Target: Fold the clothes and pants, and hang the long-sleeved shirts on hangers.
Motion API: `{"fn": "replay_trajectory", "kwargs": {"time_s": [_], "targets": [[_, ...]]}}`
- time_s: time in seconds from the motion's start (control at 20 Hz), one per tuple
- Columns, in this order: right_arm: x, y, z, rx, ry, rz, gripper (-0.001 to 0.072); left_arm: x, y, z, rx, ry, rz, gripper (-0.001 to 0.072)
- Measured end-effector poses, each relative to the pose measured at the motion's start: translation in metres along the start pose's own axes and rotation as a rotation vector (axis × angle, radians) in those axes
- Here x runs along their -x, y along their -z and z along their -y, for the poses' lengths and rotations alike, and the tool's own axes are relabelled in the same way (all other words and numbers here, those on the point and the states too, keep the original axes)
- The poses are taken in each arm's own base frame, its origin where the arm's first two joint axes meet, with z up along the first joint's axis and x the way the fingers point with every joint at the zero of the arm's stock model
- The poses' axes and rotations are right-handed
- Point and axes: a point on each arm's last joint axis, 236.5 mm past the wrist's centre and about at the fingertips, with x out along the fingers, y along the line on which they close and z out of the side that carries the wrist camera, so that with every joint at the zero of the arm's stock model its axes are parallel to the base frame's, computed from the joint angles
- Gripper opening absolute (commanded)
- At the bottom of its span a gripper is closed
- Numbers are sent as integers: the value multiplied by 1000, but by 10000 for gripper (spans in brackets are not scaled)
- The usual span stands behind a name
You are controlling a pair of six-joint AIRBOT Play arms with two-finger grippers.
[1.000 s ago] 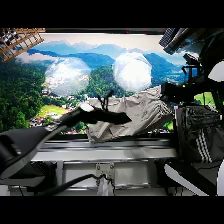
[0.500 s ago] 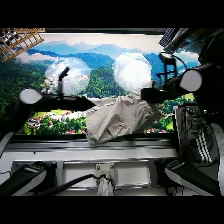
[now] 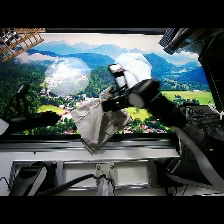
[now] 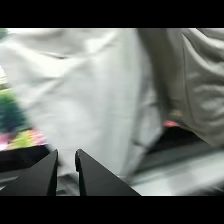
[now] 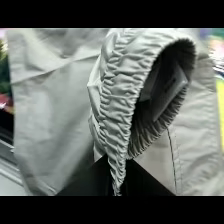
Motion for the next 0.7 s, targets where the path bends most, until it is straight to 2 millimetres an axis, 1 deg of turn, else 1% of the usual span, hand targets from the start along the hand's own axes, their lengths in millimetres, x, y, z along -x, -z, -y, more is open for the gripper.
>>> {"fn": "replay_trajectory", "kwargs": {"time_s": [0.15,0.2,0.25,0.3,0.35,0.4,0.5,0.55,0.65,0.7], "targets": [[-24,6,-34,69,-35,-1,30,12,8,-35,32,-152,11,116],[-32,8,-44,89,-45,0,42,15,10,-44,43,-190,9,116],[-39,11,-53,106,-55,-1,191,17,12,-50,55,-218,9,116],[-45,15,-61,120,-68,-12,501,18,14,-56,69,-238,7,117],[-50,21,-70,148,-85,-28,720,18,16,-61,82,-259,6,118],[-53,28,-78,177,-106,-45,682,18,18,-64,90,-272,2,118],[-51,37,-89,220,-140,-67,682,18,21,-69,103,-288,-2,118],[-48,37,-88,241,-139,-64,682,18,22,-71,109,-295,-6,118],[-38,29,-79,258,-124,-38,682,17,23,-71,116,-296,-8,118],[-33,19,-66,257,-100,-12,682,17,24,-71,117,-297,-10,118]]}}
